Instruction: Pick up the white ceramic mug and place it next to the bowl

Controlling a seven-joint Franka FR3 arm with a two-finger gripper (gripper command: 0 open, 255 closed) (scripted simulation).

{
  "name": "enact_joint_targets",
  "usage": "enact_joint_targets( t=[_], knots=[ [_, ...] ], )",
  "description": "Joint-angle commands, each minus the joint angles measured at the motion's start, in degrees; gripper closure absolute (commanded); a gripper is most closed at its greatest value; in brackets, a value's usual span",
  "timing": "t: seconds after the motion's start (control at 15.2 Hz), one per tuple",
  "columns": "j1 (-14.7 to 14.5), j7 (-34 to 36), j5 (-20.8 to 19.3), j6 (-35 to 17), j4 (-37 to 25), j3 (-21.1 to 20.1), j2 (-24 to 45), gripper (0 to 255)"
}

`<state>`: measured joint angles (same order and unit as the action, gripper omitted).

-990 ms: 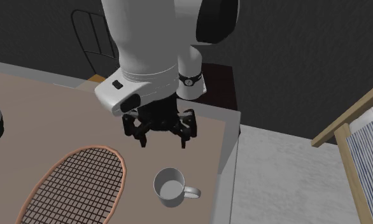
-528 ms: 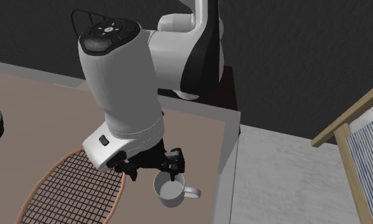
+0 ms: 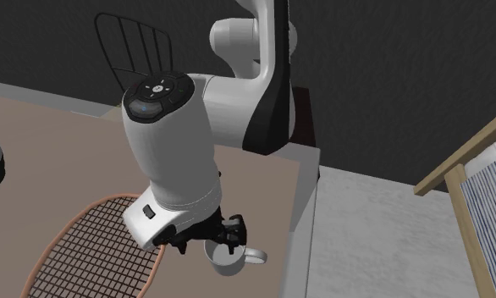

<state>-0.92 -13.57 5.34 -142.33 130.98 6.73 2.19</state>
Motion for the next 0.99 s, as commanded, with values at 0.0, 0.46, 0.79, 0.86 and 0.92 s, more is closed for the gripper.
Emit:
enact_joint_targets(
  t=[0.0,0.46,0.79,0.86,0.92],
  knots=[
    [0.01,-0.16,0.16,-0.69,0.25,0.00,0.41,0],
    [0.01,-0.16,0.16,-0.67,0.25,0.00,0.40,255],
    [0.01,-0.16,0.16,-0.67,0.25,0.00,0.40,255],
    [0.01,-0.16,0.16,-0.67,0.24,0.00,0.41,255],
    [0.01,-0.16,0.16,-0.67,0.25,0.00,0.41,255]
  ],
)
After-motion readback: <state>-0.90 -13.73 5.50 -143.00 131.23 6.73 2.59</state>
